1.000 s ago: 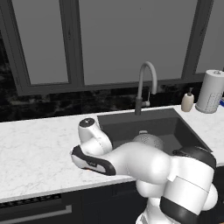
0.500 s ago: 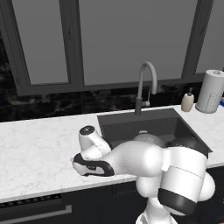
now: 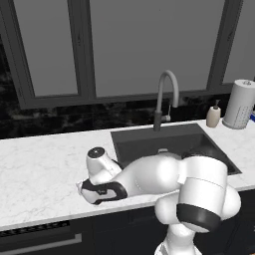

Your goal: Put the colander in the sink, put the orange in the colander, and turn on the sink faucet and pour water over the colander.

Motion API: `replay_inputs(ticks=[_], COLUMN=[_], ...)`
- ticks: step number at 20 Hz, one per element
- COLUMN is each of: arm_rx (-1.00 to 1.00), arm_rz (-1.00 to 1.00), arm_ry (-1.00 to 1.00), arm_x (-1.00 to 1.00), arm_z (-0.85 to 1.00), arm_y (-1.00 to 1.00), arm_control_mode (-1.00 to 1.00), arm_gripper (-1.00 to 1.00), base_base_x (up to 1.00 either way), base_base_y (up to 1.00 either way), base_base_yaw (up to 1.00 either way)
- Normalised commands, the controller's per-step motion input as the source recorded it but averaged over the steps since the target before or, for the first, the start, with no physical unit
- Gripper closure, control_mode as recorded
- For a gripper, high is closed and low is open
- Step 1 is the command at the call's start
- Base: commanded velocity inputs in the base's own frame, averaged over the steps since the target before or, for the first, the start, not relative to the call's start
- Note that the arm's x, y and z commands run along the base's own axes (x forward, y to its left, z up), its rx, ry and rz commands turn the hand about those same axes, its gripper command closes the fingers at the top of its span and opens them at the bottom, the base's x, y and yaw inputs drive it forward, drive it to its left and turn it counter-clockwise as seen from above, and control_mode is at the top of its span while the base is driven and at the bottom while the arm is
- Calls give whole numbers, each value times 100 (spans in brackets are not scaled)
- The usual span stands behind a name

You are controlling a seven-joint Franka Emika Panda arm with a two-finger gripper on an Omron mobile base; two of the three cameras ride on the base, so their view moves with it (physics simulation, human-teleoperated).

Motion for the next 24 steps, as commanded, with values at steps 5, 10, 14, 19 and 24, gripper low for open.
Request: replay_inputs(ticks=[5, 10, 14, 19, 24], arm_rx=[1, 3, 0, 2, 8], arm_rz=[0, -6, -22, -27, -32], arm_ry=[-6, -28, -25, -4, 11], arm_x=[-8, -33, -13, 0, 0], arm_z=[-25, 64, 100, 100, 100], arm_y=[-18, -13, -9, -35, -46], arm_control_mode=[-100, -100, -100, -100, -100], arm_gripper=[100, 100, 100, 100, 100], base_base_x=[0, 0, 0, 0, 0], base_base_y=[0, 0, 0, 0, 0], base_base_yaw=[0, 0, 0, 0, 0])
